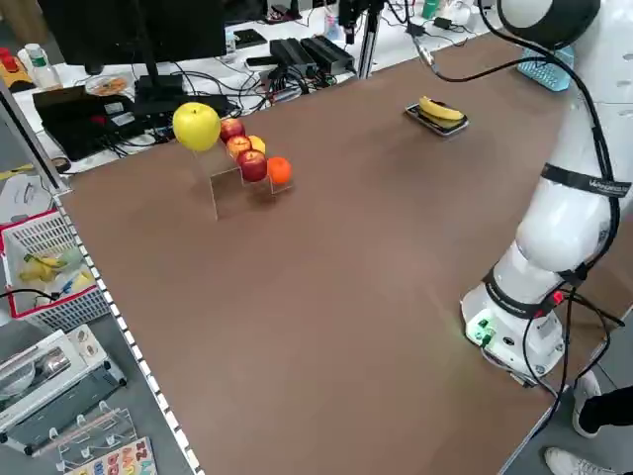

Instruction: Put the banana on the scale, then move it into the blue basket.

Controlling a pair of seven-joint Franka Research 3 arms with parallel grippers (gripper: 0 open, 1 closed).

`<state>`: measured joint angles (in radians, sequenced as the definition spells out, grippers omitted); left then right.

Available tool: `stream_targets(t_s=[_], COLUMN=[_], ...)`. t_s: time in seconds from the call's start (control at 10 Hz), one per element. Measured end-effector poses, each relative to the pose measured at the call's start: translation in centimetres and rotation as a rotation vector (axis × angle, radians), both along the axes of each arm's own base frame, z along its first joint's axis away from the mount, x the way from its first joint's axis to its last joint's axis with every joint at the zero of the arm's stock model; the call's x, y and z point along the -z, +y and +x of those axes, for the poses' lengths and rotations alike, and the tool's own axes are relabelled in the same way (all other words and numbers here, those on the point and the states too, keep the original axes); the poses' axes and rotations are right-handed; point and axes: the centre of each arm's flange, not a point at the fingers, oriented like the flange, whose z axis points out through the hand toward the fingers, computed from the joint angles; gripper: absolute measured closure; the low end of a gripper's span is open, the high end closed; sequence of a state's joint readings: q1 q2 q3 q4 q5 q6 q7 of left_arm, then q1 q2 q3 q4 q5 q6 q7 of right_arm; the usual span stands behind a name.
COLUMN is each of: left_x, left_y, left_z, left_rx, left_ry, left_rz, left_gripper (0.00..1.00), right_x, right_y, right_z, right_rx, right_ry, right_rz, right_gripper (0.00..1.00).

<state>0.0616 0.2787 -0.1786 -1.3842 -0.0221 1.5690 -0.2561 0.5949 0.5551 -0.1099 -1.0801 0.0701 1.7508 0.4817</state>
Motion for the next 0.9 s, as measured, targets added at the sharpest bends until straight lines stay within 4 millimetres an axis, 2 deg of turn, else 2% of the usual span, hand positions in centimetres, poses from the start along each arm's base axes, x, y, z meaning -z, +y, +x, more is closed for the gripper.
stream_targets(t_s=[0.2,0.3,0.5,0.6,0.8,0.9], left_x=[-2.3,-4.0,-8.6,-10.5,-12.2,-12.1], left_y=[5.3,6.9,7.2,6.7,6.6,6.6], left_z=[-1.2,-2.1,-4.8,-6.2,-7.5,-7.5], left_rx=[0.09,0.112,0.136,0.148,0.171,0.177], left_ry=[-0.015,-0.031,-0.079,-0.093,-0.111,-0.11], left_rz=[0.013,0.022,0.033,0.034,0.035,0.035], left_gripper=[0.0,0.0,0.0,0.0,0.0,0.0], right_x=[6.1,10.1,18.2,21.3,23.9,24.7], right_y=[6.1,9.0,13.3,14.7,16.9,17.7], right_z=[-0.6,-1.1,-2.2,-2.5,-3.4,-3.8], right_rx=[-0.034,-0.056,-0.093,-0.11,-0.142,-0.155], right_ry=[0.004,0.005,-0.011,-0.026,-0.084,-0.102], right_rz=[-0.005,-0.01,-0.013,-0.008,0.025,0.027], right_gripper=[0.0,0.0,0.0,0.0,0.0,0.0])
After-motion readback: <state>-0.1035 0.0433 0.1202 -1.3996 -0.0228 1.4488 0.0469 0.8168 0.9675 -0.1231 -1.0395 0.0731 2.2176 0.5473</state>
